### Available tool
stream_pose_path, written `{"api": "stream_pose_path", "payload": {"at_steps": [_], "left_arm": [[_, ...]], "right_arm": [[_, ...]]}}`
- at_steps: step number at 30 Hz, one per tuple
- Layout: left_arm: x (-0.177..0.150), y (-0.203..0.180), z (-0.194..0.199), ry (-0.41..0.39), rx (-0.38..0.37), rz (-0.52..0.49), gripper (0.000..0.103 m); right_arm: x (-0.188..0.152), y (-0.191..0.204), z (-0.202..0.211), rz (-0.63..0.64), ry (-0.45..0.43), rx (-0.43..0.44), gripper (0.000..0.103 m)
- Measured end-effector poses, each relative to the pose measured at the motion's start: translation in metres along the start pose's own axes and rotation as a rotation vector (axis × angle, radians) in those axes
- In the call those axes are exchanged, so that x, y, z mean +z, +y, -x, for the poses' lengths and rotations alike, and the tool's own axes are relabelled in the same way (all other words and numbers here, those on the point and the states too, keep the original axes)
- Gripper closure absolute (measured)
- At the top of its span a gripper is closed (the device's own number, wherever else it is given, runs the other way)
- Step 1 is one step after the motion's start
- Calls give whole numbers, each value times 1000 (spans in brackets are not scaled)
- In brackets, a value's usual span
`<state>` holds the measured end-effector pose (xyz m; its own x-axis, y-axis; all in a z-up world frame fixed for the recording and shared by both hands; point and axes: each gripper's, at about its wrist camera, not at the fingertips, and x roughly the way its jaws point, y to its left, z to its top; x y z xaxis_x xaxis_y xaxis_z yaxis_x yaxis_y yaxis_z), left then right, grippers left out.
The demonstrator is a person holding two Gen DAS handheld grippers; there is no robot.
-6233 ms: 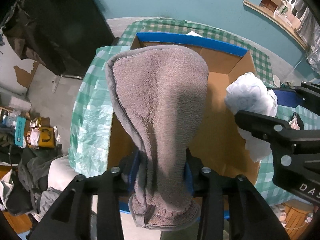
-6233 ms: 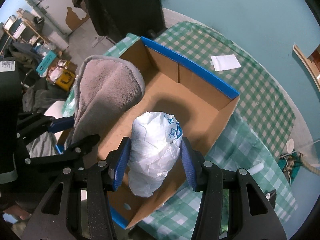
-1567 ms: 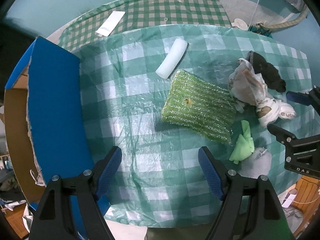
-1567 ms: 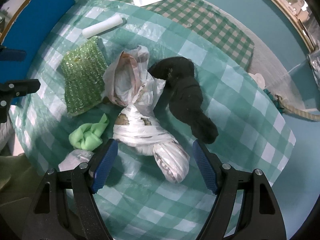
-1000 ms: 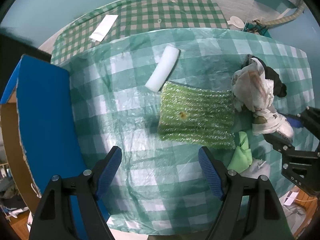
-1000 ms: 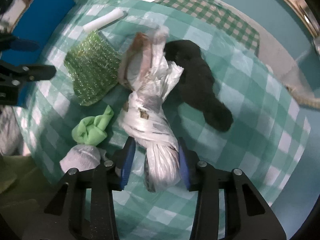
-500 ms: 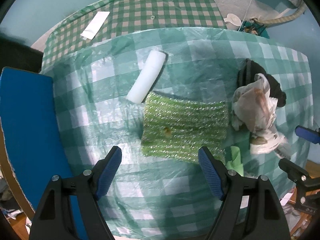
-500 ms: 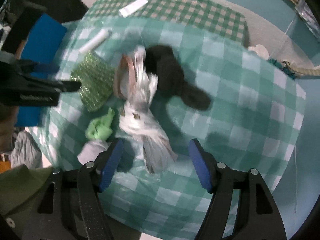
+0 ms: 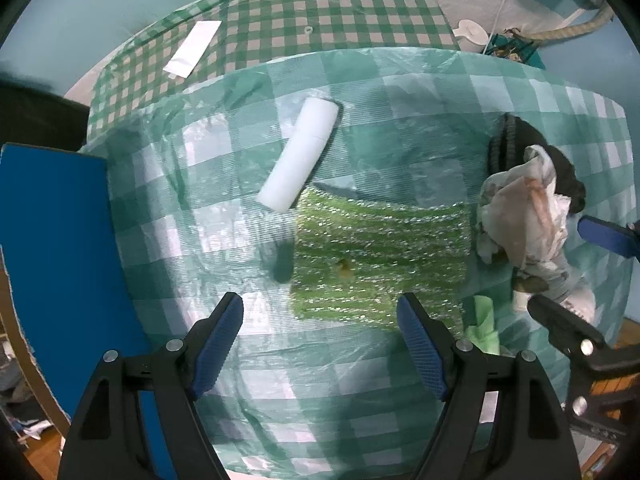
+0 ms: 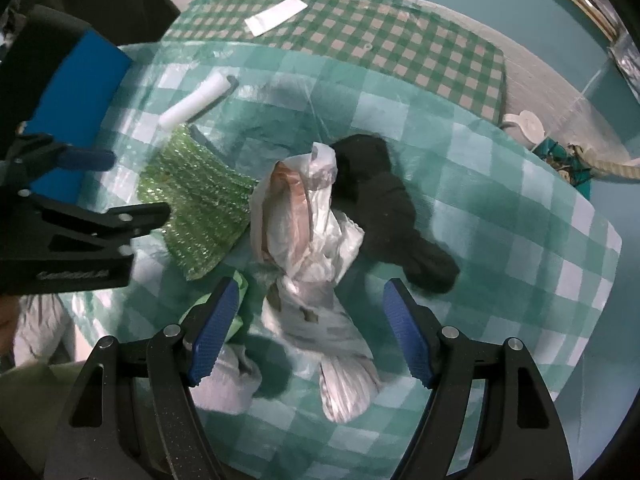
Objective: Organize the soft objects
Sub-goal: 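Grasp the green mesh scrubber with the left tool while the right tool holds the bag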
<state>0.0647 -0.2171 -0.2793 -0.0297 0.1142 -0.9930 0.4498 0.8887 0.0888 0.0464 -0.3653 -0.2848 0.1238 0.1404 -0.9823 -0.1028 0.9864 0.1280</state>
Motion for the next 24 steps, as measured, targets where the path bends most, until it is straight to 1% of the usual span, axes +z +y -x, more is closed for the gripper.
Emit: {"api": "stream_pose_path", "payload": {"at_steps": [4,6,8,9,11,14,19,24], "left_arm": [[-1,3,-5,20,-3,10,23],[0,3,-6,26,-7,16,23],[0,3,-7,30,-15,24,23],[1,2,-7,33,-25,29,22],[3,2,-7,36,-38,35,21],[4,-2,-7,32,-39,30,16],[10,-12,-8,38,-50,21,16],[16,-21,-13,58,-51,20,16]], "right_arm": [[2,0,-10,-14,14,-38,27],[2,-2,-13,-25,21,-37,34],[1,-4,-14,-42,25,1,62],[1,-5,-14,-50,26,9,65],[-1,-6,-12,-61,17,19,66],[-4,-7,-4,-69,-3,37,67],[-12,-16,11,-112,-30,52,67],[-19,-24,15,-143,-29,63,67]]}}
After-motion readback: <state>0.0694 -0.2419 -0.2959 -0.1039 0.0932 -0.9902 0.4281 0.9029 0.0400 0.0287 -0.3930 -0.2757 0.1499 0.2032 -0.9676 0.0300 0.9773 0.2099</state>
